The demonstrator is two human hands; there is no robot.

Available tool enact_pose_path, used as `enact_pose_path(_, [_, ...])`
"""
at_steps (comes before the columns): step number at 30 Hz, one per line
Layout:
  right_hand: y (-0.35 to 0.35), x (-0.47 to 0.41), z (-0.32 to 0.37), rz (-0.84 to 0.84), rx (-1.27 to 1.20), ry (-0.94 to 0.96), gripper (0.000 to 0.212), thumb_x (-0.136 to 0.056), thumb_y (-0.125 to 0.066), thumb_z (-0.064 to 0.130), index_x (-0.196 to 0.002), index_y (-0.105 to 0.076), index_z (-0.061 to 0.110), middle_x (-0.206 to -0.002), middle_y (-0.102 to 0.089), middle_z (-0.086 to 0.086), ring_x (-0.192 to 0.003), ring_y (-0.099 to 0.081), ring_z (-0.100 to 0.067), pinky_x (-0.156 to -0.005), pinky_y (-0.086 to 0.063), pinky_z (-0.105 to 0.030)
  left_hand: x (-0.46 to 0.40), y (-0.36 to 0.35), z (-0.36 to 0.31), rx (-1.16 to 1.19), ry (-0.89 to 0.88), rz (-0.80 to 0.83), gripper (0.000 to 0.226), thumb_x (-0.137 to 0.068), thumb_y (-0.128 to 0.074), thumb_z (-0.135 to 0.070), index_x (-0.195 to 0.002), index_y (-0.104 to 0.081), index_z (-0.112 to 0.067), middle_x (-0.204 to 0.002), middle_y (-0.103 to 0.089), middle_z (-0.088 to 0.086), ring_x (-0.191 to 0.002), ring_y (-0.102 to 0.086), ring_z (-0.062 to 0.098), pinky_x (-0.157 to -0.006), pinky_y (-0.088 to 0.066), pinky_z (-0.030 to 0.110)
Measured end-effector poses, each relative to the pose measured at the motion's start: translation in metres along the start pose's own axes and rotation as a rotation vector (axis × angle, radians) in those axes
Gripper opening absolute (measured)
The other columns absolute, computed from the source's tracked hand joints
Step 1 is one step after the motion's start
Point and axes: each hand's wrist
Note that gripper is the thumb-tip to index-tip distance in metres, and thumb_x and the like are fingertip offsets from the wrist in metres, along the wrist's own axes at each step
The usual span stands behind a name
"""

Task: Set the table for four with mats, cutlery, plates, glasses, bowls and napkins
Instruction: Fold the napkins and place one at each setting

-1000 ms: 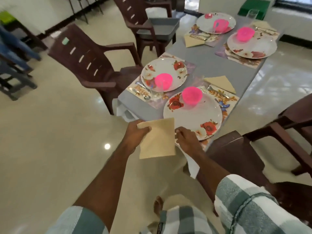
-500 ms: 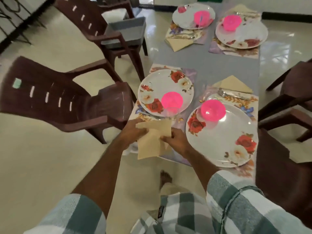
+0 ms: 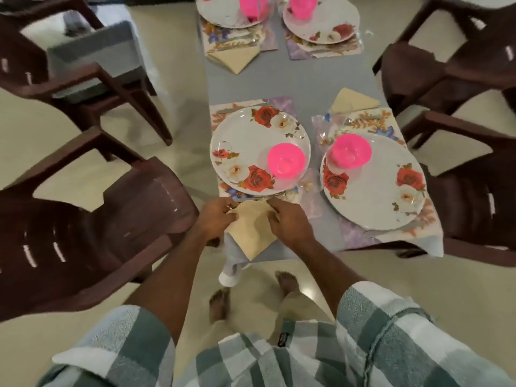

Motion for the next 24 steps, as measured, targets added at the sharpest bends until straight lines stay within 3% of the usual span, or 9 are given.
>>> enact_pose_path(5, [-0.021,0.005,0.045,-0.164,0.219,-0.031,0.024,-0.073,-0.072,0.016,-0.096,-0.076,0.023,-0.105,-0.069,-0.002,-0.093,-0.064,-0.03,-0.075,-0.043,-0.039,-0.01,0.019,0.024,-0.005,-0.098,0.03,0.014,-0.083,-0.074,-0.003,-0.091,-0.068,-0.013,-0.084,-0.063,0.003,-0.076,-0.056,0.018,-0.061,-0.04,0.022])
enact_pose_path(9, [-0.038,0.013,0.054,-0.19,0.203,-0.029,0.021,-0.077,-0.074,0.01,-0.097,-0.078,0.019,-0.103,-0.065,-0.005,-0.083,-0.065,-0.03,-0.063,-0.053,-0.036,-0.019,0.019,0.035,-0.007,-0.14,0.035,0.012,-0.08,-0.077,-0.002,-0.086,-0.068,-0.008,-0.076,-0.062,0.006,-0.066,-0.052,0.017,-0.05,-0.035,0.011])
enact_pose_path(13, [-0.06,0.029,0.056,-0.163,0.173,-0.093,0.025,-0.076,-0.065,0.005,-0.095,-0.075,0.018,-0.101,-0.066,-0.003,-0.079,-0.066,-0.032,-0.058,-0.054,-0.04,-0.026,0.016,0.052,-0.01,-0.085,0.057,0.021,-0.077,-0.074,0.003,-0.075,-0.065,-0.016,-0.074,-0.063,0.006,-0.066,-0.057,0.019,-0.055,-0.043,0.023])
enact_pose_path(15, [-0.07,0.038,0.058,-0.146,0.204,-0.095,0.024,-0.073,-0.065,0.006,-0.091,-0.076,0.019,-0.099,-0.067,-0.001,-0.075,-0.066,-0.03,-0.056,-0.052,-0.039,-0.028,0.017,0.06,-0.011,-0.059,0.059,0.02,-0.077,-0.068,0.008,-0.078,-0.065,-0.012,-0.073,-0.062,0.005,-0.062,-0.057,0.017,-0.048,-0.041,0.013])
enact_pose_path(19, [-0.09,0.052,0.062,-0.074,0.23,-0.125,0.024,-0.079,-0.068,0.01,-0.098,-0.078,0.019,-0.106,-0.069,0.0,-0.084,-0.066,-0.027,-0.066,-0.05,-0.038,-0.029,0.021,0.07,0.019,-0.061,0.08,0.022,-0.077,-0.06,0.012,-0.091,-0.065,-0.003,-0.084,-0.065,0.01,-0.063,-0.06,0.017,-0.046,-0.042,0.009])
enact_pose_path(22, [-0.101,0.06,0.063,-0.026,0.248,-0.144,0.024,-0.085,-0.066,0.015,-0.105,-0.078,0.019,-0.114,-0.068,-0.001,-0.094,-0.065,-0.027,-0.073,-0.045,-0.039,-0.027,0.022,0.07,0.053,-0.003,0.067,0.024,-0.079,-0.052,0.005,-0.094,-0.066,-0.007,-0.093,-0.067,0.009,-0.075,-0.065,0.022,-0.048,-0.044,0.017])
enact_pose_path(24, [-0.105,0.064,0.061,-0.008,0.25,-0.169,0.023,-0.087,-0.066,0.016,-0.107,-0.077,0.019,-0.117,-0.066,-0.002,-0.097,-0.063,-0.027,-0.077,-0.046,-0.039,-0.025,0.02,0.069,0.136,0.076,0.077,0.017,-0.087,-0.052,-0.003,-0.097,-0.066,-0.006,-0.098,-0.068,0.011,-0.069,-0.07,0.025,-0.042,-0.043,0.019])
Point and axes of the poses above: each hand's wrist, its own x-axis away from the middle knuckle, its own y-axis out of the back of the hand, z = x × y
